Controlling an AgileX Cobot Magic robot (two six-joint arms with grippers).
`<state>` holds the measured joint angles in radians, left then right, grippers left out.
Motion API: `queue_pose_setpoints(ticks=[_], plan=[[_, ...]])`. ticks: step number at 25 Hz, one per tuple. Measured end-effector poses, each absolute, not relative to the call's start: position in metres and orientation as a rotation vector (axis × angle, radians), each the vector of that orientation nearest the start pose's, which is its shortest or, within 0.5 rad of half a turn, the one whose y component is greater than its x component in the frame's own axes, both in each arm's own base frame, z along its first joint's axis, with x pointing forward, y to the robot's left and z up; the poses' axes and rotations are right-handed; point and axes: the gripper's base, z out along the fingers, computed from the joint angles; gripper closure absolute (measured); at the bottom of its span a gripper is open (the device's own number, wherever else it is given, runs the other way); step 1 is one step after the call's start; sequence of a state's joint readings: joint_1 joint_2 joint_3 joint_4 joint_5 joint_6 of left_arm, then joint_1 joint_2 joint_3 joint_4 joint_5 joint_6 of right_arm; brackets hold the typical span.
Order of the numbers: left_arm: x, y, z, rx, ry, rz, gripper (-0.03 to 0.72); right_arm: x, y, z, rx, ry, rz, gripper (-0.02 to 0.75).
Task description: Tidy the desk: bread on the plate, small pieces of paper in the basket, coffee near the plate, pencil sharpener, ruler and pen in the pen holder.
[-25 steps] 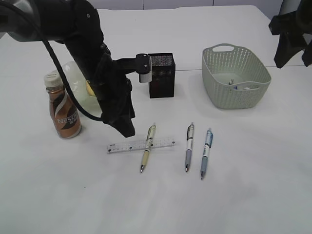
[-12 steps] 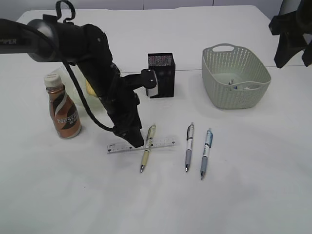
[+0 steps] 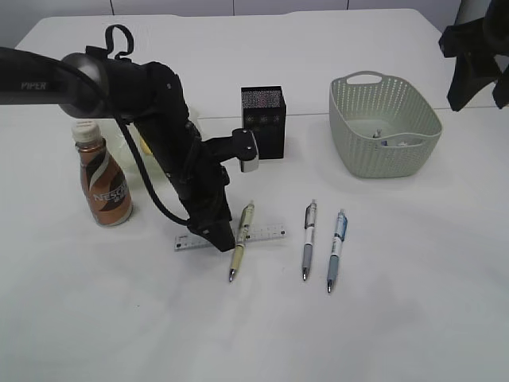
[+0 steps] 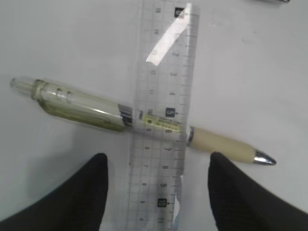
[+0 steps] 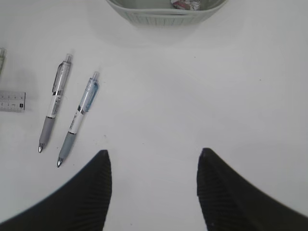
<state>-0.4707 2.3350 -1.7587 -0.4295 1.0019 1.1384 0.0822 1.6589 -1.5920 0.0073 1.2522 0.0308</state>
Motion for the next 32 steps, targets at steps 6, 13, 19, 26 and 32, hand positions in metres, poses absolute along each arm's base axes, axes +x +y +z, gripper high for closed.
queue_pose_setpoints(ticks=[6,13,19,26,32], plan=[[0.4043,-0.2399,0.1156,1.840,2.217,-0.436,0.212,0.3425,0.0289,0.3421,-0.078,2.802,0.036,0.291],[0.4050,-0.2380,0.1149,1.863,2.211,-0.404,0.212,0.3425,0.0289,0.3421,-0.085,2.802,0.035,0.291],[0.4050,-0.2380,0.1149,1.863,2.211,-0.404,0.212,0.3425,0.0289,0.3421,-0.087,2.802,0.034,0.291],[0.4027,-0.2404,0.1137,1.877,2.212,-0.412,0.212,0.3425,0.0289,0.3421,-0.087,2.802,0.034,0.291],[0.3978,-0.2471,0.1091,1.906,2.208,-0.424,0.212,0.3426,0.0289,0.3422,-0.087,2.801,0.034,0.291]])
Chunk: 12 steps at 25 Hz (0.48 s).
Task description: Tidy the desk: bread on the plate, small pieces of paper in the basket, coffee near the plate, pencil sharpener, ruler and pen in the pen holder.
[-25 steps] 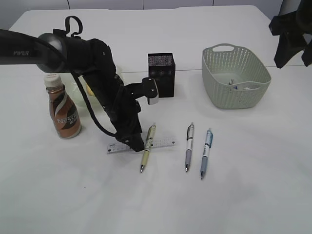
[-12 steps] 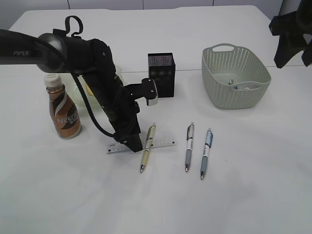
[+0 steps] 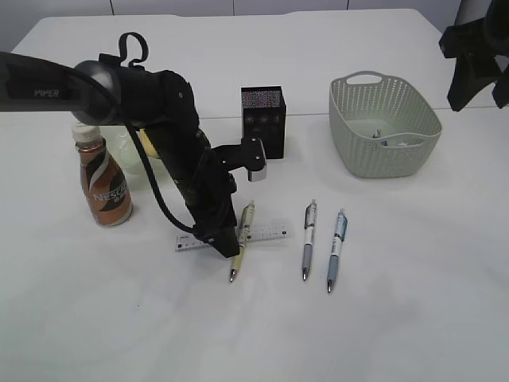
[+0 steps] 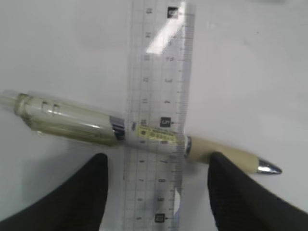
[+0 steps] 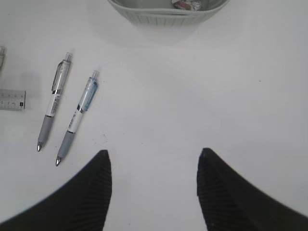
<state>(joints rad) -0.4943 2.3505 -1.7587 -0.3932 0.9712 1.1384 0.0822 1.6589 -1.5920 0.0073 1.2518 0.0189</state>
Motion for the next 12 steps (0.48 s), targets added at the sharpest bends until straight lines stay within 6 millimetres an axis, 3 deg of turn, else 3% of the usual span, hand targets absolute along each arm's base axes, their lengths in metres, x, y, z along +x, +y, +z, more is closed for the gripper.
queue_pose_setpoints(ticks=[12], plan=[[0.3988,-0.2450,0.1092,1.938,2.200,-0.385,0.271,0.3426,0.0289,0.3422,-0.090,2.801,0.034,0.291]])
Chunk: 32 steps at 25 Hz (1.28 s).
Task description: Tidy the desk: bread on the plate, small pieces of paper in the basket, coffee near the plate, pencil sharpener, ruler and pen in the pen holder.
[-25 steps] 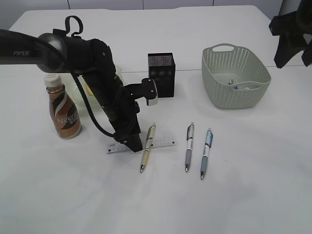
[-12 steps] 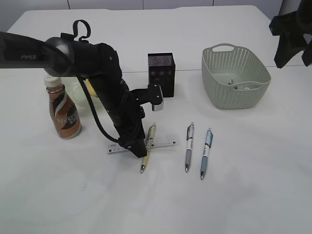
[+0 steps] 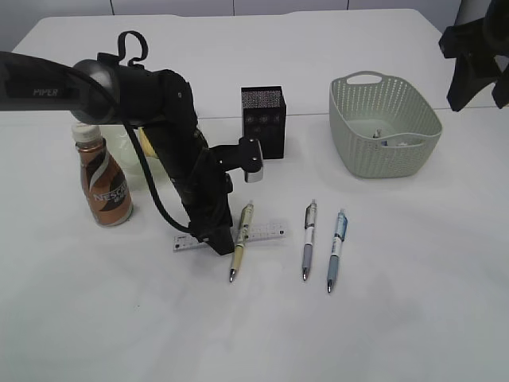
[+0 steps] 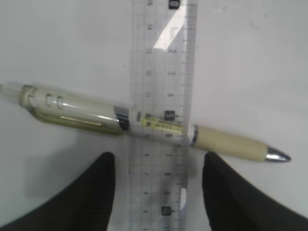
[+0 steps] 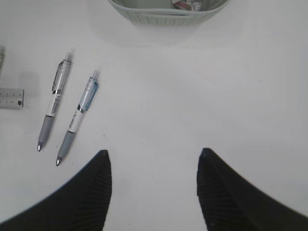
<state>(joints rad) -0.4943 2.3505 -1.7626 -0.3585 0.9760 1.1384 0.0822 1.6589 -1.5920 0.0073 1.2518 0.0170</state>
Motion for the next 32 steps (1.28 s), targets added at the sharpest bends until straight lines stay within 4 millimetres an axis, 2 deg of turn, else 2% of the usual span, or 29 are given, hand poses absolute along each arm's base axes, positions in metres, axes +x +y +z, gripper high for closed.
queue_pose_setpoints(ticks=[12,19,32], plan=[[0.4003,-0.2456,0.1060,1.943,2.202,-0.385,0.280,0.3426,0.0289,0.3422,-0.096,2.801,0.033,0.291],[0.4001,-0.2453,0.1050,1.950,2.205,-0.384,0.418,0.3426,0.0289,0.3422,-0.096,2.801,0.033,0.291],[0.3981,-0.2436,0.1054,1.986,2.214,-0.388,0.440,0.3426,0.0289,0.3422,-0.098,2.801,0.033,0.291]])
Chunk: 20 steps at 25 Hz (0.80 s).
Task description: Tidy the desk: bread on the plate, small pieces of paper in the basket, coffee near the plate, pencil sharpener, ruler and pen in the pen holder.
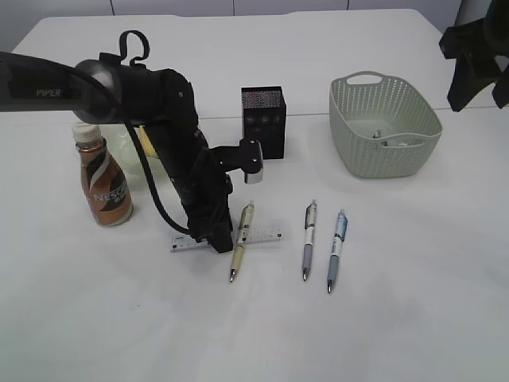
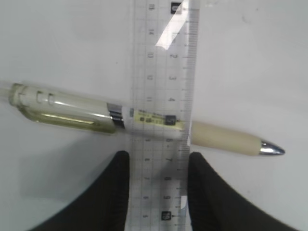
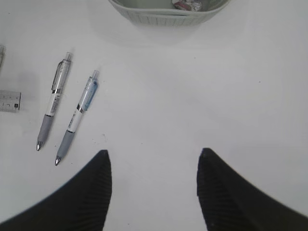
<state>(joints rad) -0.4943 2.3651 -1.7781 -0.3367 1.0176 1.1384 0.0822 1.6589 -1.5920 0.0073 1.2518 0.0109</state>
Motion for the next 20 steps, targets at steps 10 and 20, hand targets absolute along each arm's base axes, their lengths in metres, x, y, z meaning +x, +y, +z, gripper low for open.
queue_pose_setpoints(ticks=[10,20], plan=[[0.396,-0.244,0.110,1.980,2.218,-0.413,0.440,0.343,0.029,0.342,-0.101,2.801,0.032,0.291],[0.407,-0.233,0.144,1.699,2.308,-0.388,0.440,0.343,0.029,0.342,-0.101,2.801,0.032,0.291]])
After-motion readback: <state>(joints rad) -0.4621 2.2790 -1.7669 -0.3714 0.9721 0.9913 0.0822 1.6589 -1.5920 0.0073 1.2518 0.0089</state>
